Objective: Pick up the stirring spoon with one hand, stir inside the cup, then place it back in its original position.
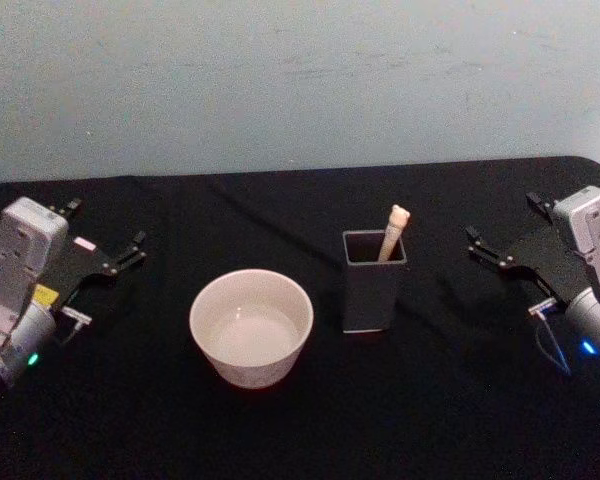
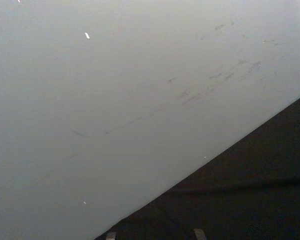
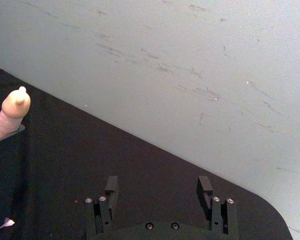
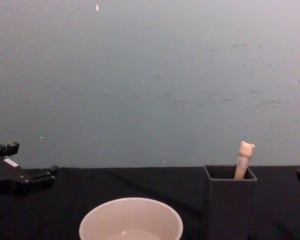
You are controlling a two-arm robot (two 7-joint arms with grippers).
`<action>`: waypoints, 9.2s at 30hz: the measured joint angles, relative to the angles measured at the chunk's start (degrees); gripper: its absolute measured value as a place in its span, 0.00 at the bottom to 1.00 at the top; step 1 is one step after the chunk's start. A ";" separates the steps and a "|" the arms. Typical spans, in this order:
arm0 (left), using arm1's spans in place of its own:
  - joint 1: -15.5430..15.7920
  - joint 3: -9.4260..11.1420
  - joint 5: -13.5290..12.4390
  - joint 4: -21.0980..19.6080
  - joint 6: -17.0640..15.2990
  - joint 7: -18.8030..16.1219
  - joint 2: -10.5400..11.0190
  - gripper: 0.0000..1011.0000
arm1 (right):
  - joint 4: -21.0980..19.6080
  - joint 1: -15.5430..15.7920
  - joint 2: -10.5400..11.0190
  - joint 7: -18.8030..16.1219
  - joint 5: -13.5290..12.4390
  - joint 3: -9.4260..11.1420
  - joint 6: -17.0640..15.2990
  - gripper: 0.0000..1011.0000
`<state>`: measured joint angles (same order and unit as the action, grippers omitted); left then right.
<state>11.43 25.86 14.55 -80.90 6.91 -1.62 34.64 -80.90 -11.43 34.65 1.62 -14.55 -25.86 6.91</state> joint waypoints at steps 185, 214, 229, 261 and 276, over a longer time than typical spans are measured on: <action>0.00 0.00 0.00 0.00 0.00 0.00 0.00 0.99 | 2.21 -6.09 -6.94 -31.70 -17.90 2.65 -8.90 0.21; 0.00 0.00 0.00 -0.01 0.00 0.00 0.00 0.99 | -9.89 -4.12 -3.47 -34.07 -16.98 6.44 -1.74 0.21; 0.00 0.00 0.00 0.00 0.00 0.00 0.00 0.99 | -9.19 -7.66 -4.68 -36.83 -16.16 5.14 1.21 0.21; 0.00 0.00 0.00 0.00 0.00 0.00 0.00 0.99 | 2.89 -14.61 -11.81 -42.57 -8.69 -7.39 6.16 0.21; 0.00 0.00 0.00 0.00 0.00 0.00 0.00 0.99 | 9.52 -15.96 -14.77 -43.93 -5.65 -9.85 8.93 0.21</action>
<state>11.43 25.86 14.55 -80.90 6.91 -1.62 34.65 -71.38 -27.39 19.88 -42.31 -20.20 -35.71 15.84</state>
